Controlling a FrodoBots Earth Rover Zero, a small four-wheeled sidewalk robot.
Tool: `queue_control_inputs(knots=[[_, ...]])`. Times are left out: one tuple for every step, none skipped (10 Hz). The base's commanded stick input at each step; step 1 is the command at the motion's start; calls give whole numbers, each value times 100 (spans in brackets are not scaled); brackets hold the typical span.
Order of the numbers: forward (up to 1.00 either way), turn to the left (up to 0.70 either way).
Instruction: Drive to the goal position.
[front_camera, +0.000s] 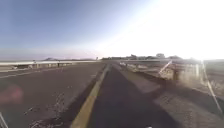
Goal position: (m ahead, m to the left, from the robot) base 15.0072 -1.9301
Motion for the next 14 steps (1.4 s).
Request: queue_control_inputs(knots=[[50, 0], [50, 0], [50, 0], [50, 0], [50, 0], [50, 0], [50, 0], [50, 0], [50, 0], [50, 0], [50, 0], [50, 0], [50, 0], [50, 0]])
